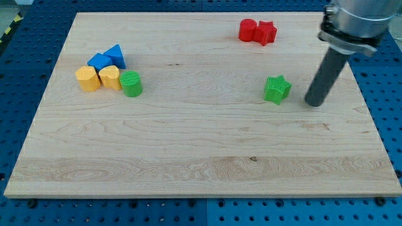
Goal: Place the green star to the top of the green circle
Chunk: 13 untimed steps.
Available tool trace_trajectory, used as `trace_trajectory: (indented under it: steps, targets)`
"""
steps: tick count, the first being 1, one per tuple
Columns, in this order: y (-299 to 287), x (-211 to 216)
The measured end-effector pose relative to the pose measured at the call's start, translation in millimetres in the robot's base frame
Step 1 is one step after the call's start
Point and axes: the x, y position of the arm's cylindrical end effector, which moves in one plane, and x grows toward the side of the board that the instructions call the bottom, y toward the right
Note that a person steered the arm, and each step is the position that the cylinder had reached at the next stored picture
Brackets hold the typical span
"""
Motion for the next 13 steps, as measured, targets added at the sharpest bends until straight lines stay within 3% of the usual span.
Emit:
trace_trajectory:
  steps: [2,7,10,13]
  targets:
    - [-57.5,-31.2]
    - [-229.2,-38.2]
    - [-177.0,-63.6]
    - [-244.3,-67.4]
